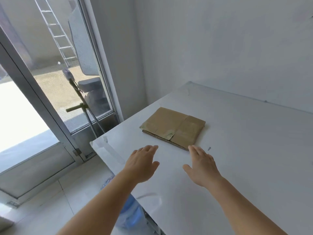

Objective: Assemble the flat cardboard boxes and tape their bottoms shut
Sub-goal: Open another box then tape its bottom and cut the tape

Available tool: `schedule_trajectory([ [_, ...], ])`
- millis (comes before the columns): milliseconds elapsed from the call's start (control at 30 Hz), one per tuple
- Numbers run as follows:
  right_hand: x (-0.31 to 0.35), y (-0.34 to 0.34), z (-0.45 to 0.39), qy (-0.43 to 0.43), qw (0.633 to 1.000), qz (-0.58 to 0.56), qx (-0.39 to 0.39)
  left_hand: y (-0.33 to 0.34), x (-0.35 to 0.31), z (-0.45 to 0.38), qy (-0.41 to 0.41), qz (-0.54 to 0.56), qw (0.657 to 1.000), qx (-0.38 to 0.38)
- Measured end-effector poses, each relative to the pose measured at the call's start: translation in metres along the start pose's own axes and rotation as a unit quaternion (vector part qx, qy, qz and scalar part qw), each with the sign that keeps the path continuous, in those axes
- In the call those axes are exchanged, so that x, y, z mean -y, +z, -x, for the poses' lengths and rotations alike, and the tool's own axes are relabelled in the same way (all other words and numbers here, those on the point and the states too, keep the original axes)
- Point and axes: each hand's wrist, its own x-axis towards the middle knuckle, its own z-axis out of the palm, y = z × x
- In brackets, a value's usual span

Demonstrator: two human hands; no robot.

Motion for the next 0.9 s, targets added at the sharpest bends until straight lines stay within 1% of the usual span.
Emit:
schedule_trajectory([
  [267,0.006,0.016,-0.063,0.075,0.997,-0.013,0.006,0.005,0.050,-0.079,0.002,-0.001,1.000,-0.017],
  [467,0.021,0.029,-0.103,0.165,0.985,-0.038,-0.019,0.011,0.086,-0.141,0.042,0.012,0.999,0.019],
  [600,0.030,0.036,-0.122,0.238,0.968,-0.058,-0.045,0.015,0.104,-0.177,0.075,0.037,0.996,0.020],
  [733,0.033,0.044,-0.132,0.332,0.939,-0.082,-0.039,0.023,0.116,-0.203,0.090,0.033,0.994,0.057],
  [800,0.033,0.048,-0.135,0.366,0.924,-0.102,-0.033,0.028,0.120,-0.211,0.082,0.043,0.993,0.077],
  [900,0.033,0.053,-0.139,0.393,0.912,-0.112,-0.041,0.033,0.126,-0.218,0.058,0.070,0.991,0.098],
])
